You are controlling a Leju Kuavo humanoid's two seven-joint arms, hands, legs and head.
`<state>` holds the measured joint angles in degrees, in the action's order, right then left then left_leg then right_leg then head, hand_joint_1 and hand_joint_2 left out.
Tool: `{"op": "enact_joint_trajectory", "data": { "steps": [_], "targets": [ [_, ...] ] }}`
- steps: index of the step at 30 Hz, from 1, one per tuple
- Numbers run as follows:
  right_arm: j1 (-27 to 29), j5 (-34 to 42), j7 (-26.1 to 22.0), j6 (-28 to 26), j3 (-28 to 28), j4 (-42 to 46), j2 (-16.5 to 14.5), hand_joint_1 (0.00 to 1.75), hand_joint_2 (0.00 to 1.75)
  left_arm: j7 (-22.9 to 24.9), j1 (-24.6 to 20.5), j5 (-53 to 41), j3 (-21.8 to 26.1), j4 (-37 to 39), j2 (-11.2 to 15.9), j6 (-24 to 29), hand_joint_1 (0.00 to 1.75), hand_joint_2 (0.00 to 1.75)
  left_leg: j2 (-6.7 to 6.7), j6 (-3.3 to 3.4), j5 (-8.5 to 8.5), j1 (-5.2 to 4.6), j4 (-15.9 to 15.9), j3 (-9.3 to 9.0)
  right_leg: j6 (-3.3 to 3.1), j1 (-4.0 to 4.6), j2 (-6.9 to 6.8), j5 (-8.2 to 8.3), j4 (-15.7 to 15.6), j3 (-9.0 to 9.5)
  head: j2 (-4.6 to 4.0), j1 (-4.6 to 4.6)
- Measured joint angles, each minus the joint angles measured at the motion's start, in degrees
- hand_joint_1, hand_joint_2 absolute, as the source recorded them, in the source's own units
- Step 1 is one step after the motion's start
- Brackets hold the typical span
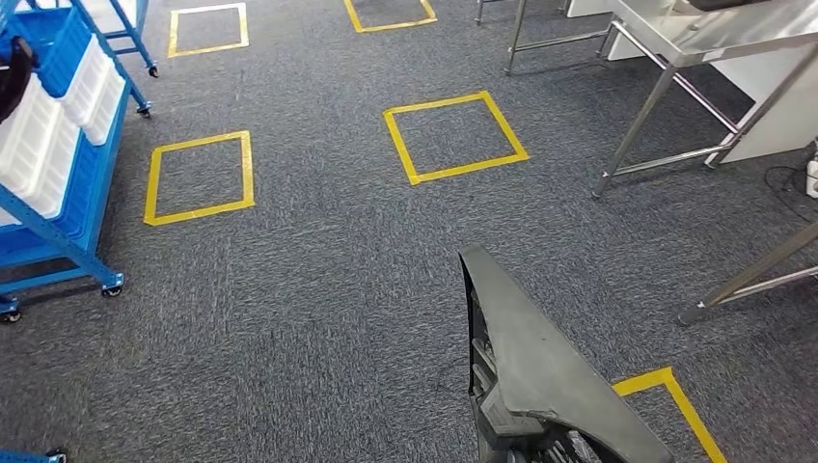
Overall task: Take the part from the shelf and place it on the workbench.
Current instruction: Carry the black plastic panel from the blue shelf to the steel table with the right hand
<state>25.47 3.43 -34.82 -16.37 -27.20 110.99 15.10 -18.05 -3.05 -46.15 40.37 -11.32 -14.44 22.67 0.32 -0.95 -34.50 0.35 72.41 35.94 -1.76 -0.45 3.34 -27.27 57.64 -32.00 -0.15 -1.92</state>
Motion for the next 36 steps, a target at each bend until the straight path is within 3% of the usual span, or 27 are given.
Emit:
{"op": "enact_joint_trajectory", "data": {
  "steps": [1, 3, 5, 7, 9, 11, 13, 14, 15, 16, 18, 20, 23, 25, 27, 28, 29, 30, 32, 33, 34, 36],
  "targets": [
    [0.0, 0.0, 0.0, 0.0, 0.0, 0.0, 0.0, 1.75, 1.75, 0.0, 0.0, 0.0, 0.0, 0.0, 0.0, 0.0, 0.0, 0.0, -0.53, 0.17, 2.35, 0.0, -3.2, -1.16, 0.04, 0.0, 0.88, -0.05, 0.1, 0.05, 0.0, 0.0],
    [0.0, 0.1, -0.1, 0.0, 0.0, -0.1, 0.0, 1.75, 1.75, 0.0, 0.0, 0.0, 0.0, 0.0, 0.0, 0.0, 0.0, 0.0, -3.15, 0.64, 5.69, 0.09, -10.4, -3.98, 0.3, 0.0, 2.49, -0.21, 0.5, -0.12, 0.0, 0.01],
    [0.2, 0.1, -0.2, 0.0, 0.0, -0.1, 0.0, 1.75, 1.75, 0.0, -0.1, 0.0, 0.0, 0.0, 0.1, 0.0, 0.0, 0.0, -4.79, 1.01, 6.18, -0.01, -13.7, -5.26, 0.92, -0.19, 3.82, -0.2, 0.8, -0.63, 0.0, 0.01],
    [0.4, 0.1, -0.3, 0.0, 0.0, -0.1, 0.0, 1.75, 1.75, -0.1, -0.3, 0.0, 0.0, 0.0, 0.1, 0.0, 0.0, 0.0, -3.8, 1.53, 6.27, -0.1, -14.3, -5.55, 1.67, -0.45, 4.83, -0.01, 0.8, -1.02, 0.0, 0.01],
    [0.7, 0.2, -0.3, 0.0, 0.0, -0.1, -0.1, 1.75, 1.75, -0.1, -0.4, 0.0, 0.0, 0.0, 0.0, 0.0, 0.0, 0.0, -2.24, 2.38, 6.71, 0.08, -15.0, -5.95, 2.16, -0.37, 2.68, -0.92, 2.1, -1.74, 0.0, 0.01],
    [0.6, 0.2, -0.3, 0.0, 0.1, -0.1, -0.2, 1.75, 1.75, -0.1, -0.2, 0.0, 0.1, 0.0, 0.0, 0.0, 0.0, 0.0, -0.49, 2.91, 6.92, 0.11, -15.5, -6.12, 2.5, -0.32, -1.14, -4.0, 7.5, -4.38, 0.0, 0.01],
    [0.5, 0.2, -0.4, 0.0, 0.3, -0.2, -0.3, 1.75, 1.75, -0.1, 0.0, 0.0, 0.1, 0.0, 0.0, 0.0, 0.0, 0.0, 1.27, 3.0, 6.79, 0.0, -15.5, -6.09, 2.89, -0.58, -2.7, -6.82, 14.4, -7.95, 0.0, 0.01],
    [0.6, 0.2, -0.4, 0.0, 0.3, -0.3, -0.3, 1.75, 1.75, -0.1, 0.0, 0.0, 0.1, 0.0, 0.0, -0.1, 0.0, 0.0, 2.14, 2.96, 6.68, -0.03, -15.5, -6.12, 3.04, -0.71, -2.99, -6.88, 15.9, -8.8, 0.0, 0.01],
    [0.7, 0.2, -0.4, 0.0, 0.3, -0.4, -0.4, 1.75, 1.75, -0.1, 0.0, 0.0, 0.1, 0.0, 0.0, -0.1, 0.0, 0.0, 2.95, 2.9, 6.53, -0.04, -15.4, -6.2, 3.13, -0.8, -3.28, -5.84, 15.3, -8.48, 0.0, 0.01],
    [0.7, 0.2, -0.4, 0.0, 0.3, -0.4, -0.4, 1.75, 1.75, -0.1, 0.0, 0.0, 0.1, 0.0, 0.0, -0.1, 0.0, 0.0, 3.68, 2.77, 6.36, -0.04, -15.4, -6.37, 3.13, -0.84, -3.83, -3.99, 12.5, -7.0, 0.0, 0.02],
    [0.7, 0.2, -0.4, 0.0, 0.4, -0.5, -0.4, 1.75, 1.75, -0.1, -0.1, 0.0, 0.2, 0.0, 0.0, -0.2, 0.0, 0.0, 4.95, 2.28, 5.89, -0.19, -15.4, -6.91, 2.76, -0.54, -6.66, -0.76, 4.6, -2.65, 0.0, 0.02],
    [0.7, 0.2, -0.4, 0.0, 0.4, -0.5, -0.4, 1.75, 1.75, -0.1, -0.1, 0.0, 0.2, 0.0, 0.0, -0.2, 0.0, 0.0, 6.04, 1.59, 5.42, -0.36, -15.4, -7.46, 2.18, -0.03, -8.38, 0.02, 0.6, -0.5, 0.0, 0.01],
    [0.8, 0.2, -0.5, -0.1, 0.4, -0.5, -0.4, 1.75, 1.75, -0.3, -0.4, 0.0, 0.2, 0.0, 0.0, -0.2, 0.0, 0.0, 7.49, 0.56, 4.71, -0.25, -15.3, -8.22, 1.44, 0.07, -6.43, -0.08, 0.2, -0.53, 0.0, 0.01],
    [0.8, 0.1, -0.6, -0.1, 0.5, -0.5, -0.4, 1.75, 1.75, -0.3, -0.5, 0.0, 0.2, 0.0, 0.0, -0.2, 0.0, 0.0, 5.24, -0.07, 2.74, -0.06, -12.8, -7.52, 0.89, -0.27, -4.93, 0.17, -0.1, -0.37, 0.0, 0.01],
    [0.8, 0.1, -0.7, -0.1, 0.5, -0.6, -0.3, 1.75, 1.75, -0.4, -0.4, -0.1, 0.2, 0.0, 0.0, -0.3, 0.0, 0.0, 1.63, -0.34, -1.05, 0.11, -5.6, -4.19, 0.52, -0.3, -3.43, 0.25, -0.2, -0.36, 0.0, 0.0],
    [0.7, 0.1, -0.7, -0.1, 0.5, -0.6, -0.2, 1.75, 1.75, -0.3, -0.2, -0.1, 0.2, 0.0, 0.0, -0.3, 0.0, 0.0, 0.76, -0.37, -2.61, 0.12, -1.5, -2.15, 0.42, -0.23, -2.63, 0.24, -0.1, -0.37, 0.0, 0.0],
    [0.7, 0.1, -0.7, -0.1, 0.5, -0.6, -0.2, 1.75, 1.75, -0.3, -0.1, -0.1, 0.2, 0.0, 0.0, -0.4, 0.0, 0.0, 0.33, -0.35, -3.22, 0.13, 1.4, -0.53, 0.35, -0.16, -1.72, 0.2, -0.1, -0.33, 0.0, 0.0],
    [0.7, 0.0, -0.8, -0.1, 0.5, -0.6, -0.2, 1.75, 1.75, -0.3, 0.0, -0.1, 0.2, 0.0, 0.0, -0.5, 0.0, 0.0, 0.12, -0.28, -2.5, 0.13, 2.1, 0.15, 0.32, -0.11, -0.83, 0.16, 0.0, -0.27, 0.0, 0.0],
    [0.8, -0.1, -0.9, -0.1, 0.5, -0.7, -0.2, 1.75, 1.75, -0.3, 0.0, -0.2, 0.2, 0.0, 0.0, -0.7, 0.0, 0.0, -0.73, 0.09, 2.03, 0.12, -3.0, -1.4, 0.4, -0.08, 1.0, 0.0, 0.2, -0.06, 0.0, 0.0],
    [0.8, -0.2, -0.9, -0.1, 0.5, -0.7, -0.2, 1.75, 1.75, -0.2, 0.0, -0.2, 0.3, 0.0, 0.1, -0.7, 0.0, 0.0, -2.07, 0.4, 4.22, 0.13, -6.9, -2.83, 0.55, -0.06, 1.77, -0.11, 0.4, -0.05, 0.0, 0.01],
    [0.8, -0.2, -0.9, -0.1, 0.5, -0.7, -0.2, 1.75, 1.75, -0.2, 0.0, -0.2, 0.3, 0.0, 0.1, -0.7, 0.0, 0.0, -3.35, 0.65, 5.58, 0.17, -10.5, -4.12, 0.76, -0.04, 2.55, -0.21, 0.6, -0.22, 0.0, 0.01],
    [0.8, -0.2, -1.0, -0.1, 0.6, -0.7, -0.2, 1.75, 1.75, -0.3, -0.1, -0.2, 0.3, 0.0, 0.2, -0.8, 0.0, 0.0, -4.85, 1.09, 5.97, 0.08, -13.6, -5.24, 1.43, -0.22, 3.79, -0.16, 0.9, -0.81, 0.0, 0.01]
  ]
}}
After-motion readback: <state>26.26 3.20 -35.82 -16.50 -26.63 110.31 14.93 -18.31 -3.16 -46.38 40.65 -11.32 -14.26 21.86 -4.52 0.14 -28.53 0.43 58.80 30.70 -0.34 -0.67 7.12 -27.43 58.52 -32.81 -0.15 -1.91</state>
